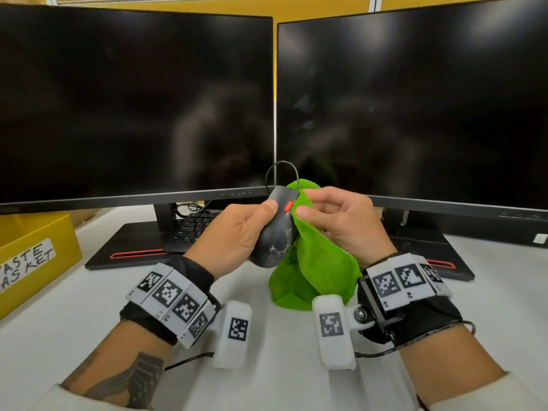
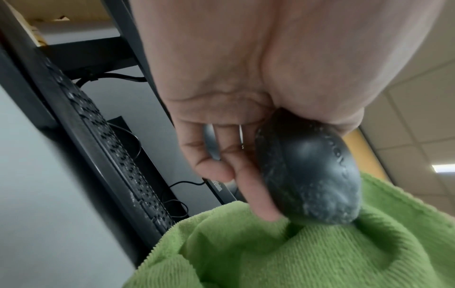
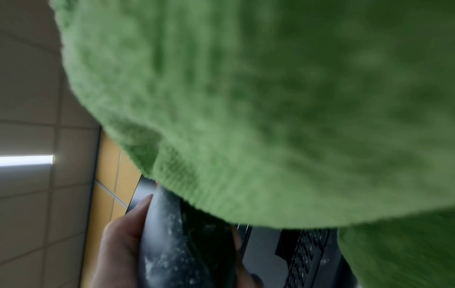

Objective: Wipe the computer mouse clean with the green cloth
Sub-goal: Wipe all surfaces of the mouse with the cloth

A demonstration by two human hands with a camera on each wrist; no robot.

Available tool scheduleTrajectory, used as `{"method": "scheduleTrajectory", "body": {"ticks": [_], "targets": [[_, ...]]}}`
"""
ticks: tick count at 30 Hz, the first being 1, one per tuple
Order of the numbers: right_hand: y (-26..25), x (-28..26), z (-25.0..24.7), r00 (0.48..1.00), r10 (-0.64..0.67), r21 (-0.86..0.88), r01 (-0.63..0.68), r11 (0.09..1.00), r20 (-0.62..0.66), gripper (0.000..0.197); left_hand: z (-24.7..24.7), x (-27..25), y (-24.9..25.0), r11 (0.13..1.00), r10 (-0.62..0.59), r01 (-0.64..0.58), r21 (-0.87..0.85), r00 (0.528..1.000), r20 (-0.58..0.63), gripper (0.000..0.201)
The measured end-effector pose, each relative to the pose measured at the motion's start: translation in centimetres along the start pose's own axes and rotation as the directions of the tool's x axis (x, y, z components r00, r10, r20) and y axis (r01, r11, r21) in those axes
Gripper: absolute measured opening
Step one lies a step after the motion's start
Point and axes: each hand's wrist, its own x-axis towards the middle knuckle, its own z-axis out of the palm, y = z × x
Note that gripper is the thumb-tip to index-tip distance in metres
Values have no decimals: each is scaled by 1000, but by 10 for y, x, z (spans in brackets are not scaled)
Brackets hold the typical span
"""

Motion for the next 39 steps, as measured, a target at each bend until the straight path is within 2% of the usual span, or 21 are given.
{"method": "scheduleTrajectory", "body": {"ticks": [1,3,5,7,11,13,15,19,24,29,33,36,39], "targets": [[1,-1,2,1000,17,41,-17,999,-15,26,0,-1,0,999,22,-22,30,1000,9,75],[1,-2,3,997,31,74,-27,997,-66,19,2,-1,0,996,61,-63,66,998,31,77],[0,-2,0,993,0,-16,-2,1000,-118,13,2,0,0,994,72,-77,76,996,56,78],[-2,-2,-3,989,-23,-100,8,995,-147,18,3,0,0,993,76,-82,88,994,73,77],[-5,0,-5,993,-35,-175,15,985,-111,10,0,-1,-1,992,48,-52,117,998,36,79],[-4,0,-3,996,-16,-158,2,987,-83,6,-1,-1,-1,992,44,-45,118,999,18,79],[-4,-1,0,997,28,-95,-35,995,-69,14,-2,0,-1,990,50,-52,133,999,19,81],[-6,-3,1,993,58,-50,-63,997,-107,14,-2,1,-3,986,60,-67,152,997,52,80],[-3,-2,1,977,4,-164,-40,986,-214,24,0,1,-3,986,58,-72,149,994,97,78],[-9,-2,-1,989,-33,-234,-1,972,-144,21,-3,2,-3,991,43,-45,129,999,15,72],[-8,-2,-2,994,2,-97,-12,995,-109,16,-3,2,-3,997,32,-35,72,999,39,75],[-5,-3,1,1000,21,17,-21,1000,6,14,1,0,0,996,50,-55,64,996,72,65],[-4,-5,4,995,38,90,-47,995,94,21,1,1,0,997,45,-48,66,998,43,69]]}}
